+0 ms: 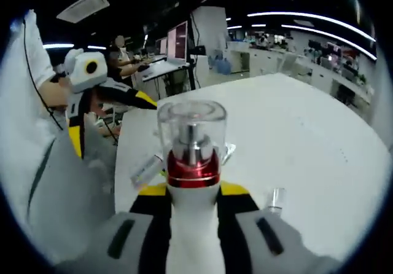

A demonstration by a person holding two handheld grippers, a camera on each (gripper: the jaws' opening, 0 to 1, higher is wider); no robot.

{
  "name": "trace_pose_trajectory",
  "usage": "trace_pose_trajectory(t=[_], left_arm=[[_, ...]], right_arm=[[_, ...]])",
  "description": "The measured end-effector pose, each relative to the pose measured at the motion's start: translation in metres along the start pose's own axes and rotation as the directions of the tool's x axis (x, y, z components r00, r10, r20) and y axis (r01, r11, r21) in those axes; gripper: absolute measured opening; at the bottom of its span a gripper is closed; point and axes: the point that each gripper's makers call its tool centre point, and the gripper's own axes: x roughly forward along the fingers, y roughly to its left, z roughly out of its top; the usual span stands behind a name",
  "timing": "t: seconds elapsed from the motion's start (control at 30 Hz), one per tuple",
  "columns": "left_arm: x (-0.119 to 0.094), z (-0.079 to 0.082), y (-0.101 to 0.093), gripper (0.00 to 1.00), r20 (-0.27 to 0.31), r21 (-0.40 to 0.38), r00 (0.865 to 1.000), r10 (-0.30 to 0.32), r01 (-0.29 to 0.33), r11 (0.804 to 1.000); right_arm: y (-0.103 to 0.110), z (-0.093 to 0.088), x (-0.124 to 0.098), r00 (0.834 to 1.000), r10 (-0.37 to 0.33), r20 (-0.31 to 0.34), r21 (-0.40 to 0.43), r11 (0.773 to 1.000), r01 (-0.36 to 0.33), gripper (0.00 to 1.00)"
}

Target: Arrange the skincare products in the storage area until every visible bottle or jar stands upright without overlapping.

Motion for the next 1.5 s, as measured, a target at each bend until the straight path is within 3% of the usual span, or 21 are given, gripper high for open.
trace_pose_trajectory(t=[0.2,0.37,0.5,0.6,0.73,0.87,1.03,1.23,1.37,1.5], left_arm=[[0.025,0.005,-0.023,0.95,-0.023,0.047,0.994,-0.107,0.108,0.993],[0.042,0.01,-0.039,0.89,-0.031,0.069,0.981,-0.191,0.193,0.979],[0.051,0.016,-0.046,0.75,-0.037,0.085,0.969,-0.246,0.248,0.965],[0.05,0.025,-0.06,0.6,-0.021,0.111,0.948,-0.317,0.317,0.942],[0.052,0.022,-0.069,0.47,-0.063,0.136,0.933,-0.355,0.36,0.923],[0.053,0.024,-0.074,0.37,-0.063,0.131,0.921,-0.384,0.389,0.912],[0.055,0.026,-0.081,0.3,-0.063,0.126,0.907,-0.416,0.42,0.899],[0.061,0.02,-0.081,0.29,-0.094,0.126,0.904,-0.418,0.427,0.895],[0.077,0.01,-0.074,0.29,-0.128,0.163,0.927,-0.353,0.371,0.914],[0.096,0.008,-0.063,0.28,-0.117,0.212,0.952,-0.282,0.302,0.929]], right_arm=[[0.02,0.012,-0.008,0.999,0.041,0.036,-0.02,0.999,-0.04,0.27],[0.036,0.021,-0.014,0.994,0.083,0.075,-0.026,0.996,-0.081,0.27],[0.053,0.03,-0.021,0.976,0.154,0.152,0.01,0.987,-0.158,0.27],[0.061,0.036,-0.026,0.96,0.187,0.209,0.035,0.979,-0.198,0.27],[0.066,0.044,-0.033,0.942,0.199,0.27,0.059,0.973,-0.222,0.27],[0.068,0.052,-0.039,0.925,0.202,0.322,0.073,0.969,-0.237,0.27],[0.069,0.053,-0.042,0.918,0.202,0.341,0.074,0.968,-0.241,0.27],[0.067,0.044,-0.041,0.921,0.177,0.348,0.098,0.97,-0.224,0.28],[0.059,0.031,-0.032,0.95,0.106,0.294,0.099,0.985,-0.141,0.29],[0.04,0.025,-0.029,0.956,-0.016,0.292,0.143,0.989,-0.027,0.31]])
